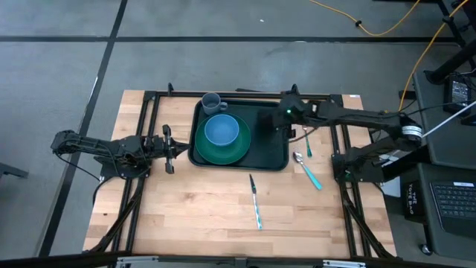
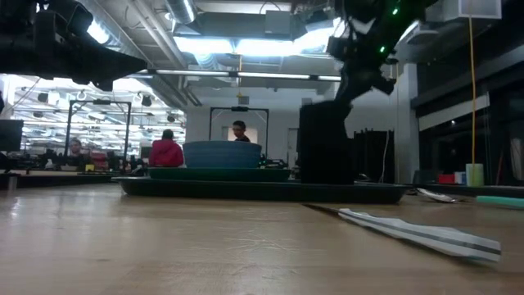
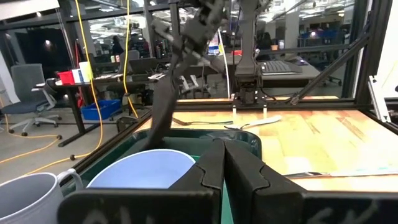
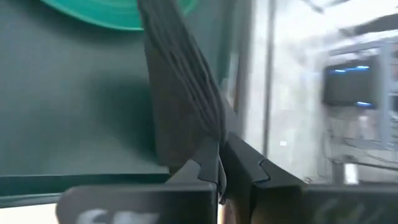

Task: Set up tray
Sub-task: Put the black napkin on the green serving tray to the right of the green plate

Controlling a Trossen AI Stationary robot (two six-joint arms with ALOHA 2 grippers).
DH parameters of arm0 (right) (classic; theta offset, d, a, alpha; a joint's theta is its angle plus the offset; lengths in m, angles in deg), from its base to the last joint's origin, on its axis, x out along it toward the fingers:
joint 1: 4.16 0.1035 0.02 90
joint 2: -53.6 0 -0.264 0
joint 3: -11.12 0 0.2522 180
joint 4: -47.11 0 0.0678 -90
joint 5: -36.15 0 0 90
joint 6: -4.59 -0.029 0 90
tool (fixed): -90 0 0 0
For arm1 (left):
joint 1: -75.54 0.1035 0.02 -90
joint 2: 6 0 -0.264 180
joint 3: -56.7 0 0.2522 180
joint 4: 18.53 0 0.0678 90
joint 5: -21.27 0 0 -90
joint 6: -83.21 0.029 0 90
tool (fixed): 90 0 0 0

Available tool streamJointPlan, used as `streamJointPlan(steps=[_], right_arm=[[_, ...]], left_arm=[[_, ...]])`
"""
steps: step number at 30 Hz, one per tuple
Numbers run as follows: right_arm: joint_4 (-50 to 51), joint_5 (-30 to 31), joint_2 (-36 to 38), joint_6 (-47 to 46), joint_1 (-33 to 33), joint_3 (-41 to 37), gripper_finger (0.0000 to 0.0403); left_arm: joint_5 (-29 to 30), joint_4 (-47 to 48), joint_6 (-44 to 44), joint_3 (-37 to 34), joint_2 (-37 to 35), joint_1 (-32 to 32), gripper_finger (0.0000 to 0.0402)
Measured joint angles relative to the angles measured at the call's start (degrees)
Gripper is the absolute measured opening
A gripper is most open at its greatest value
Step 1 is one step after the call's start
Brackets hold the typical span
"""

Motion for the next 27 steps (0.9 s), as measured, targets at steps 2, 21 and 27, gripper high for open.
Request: streamJointPlan(steps=[2,21,27], right_arm=[[0.0,-0.7,-2.4,0.0,-0.2,0.0,0.0013],[2.0,-6.8,-14.3,-0.3,0.0,0.0,0.0013],[3.7,-8.2,-16.0,-0.2,0.0,0.0,0.0013]], left_arm=[[0.0,0.0,0.0,0.0,0.0,0.0,0.0004],[0.0,0.5,-1.5,0.0,0.0,0.0,0.0004],[0.0,0.5,-1.5,0.0,0.0,0.0,0.0004]])
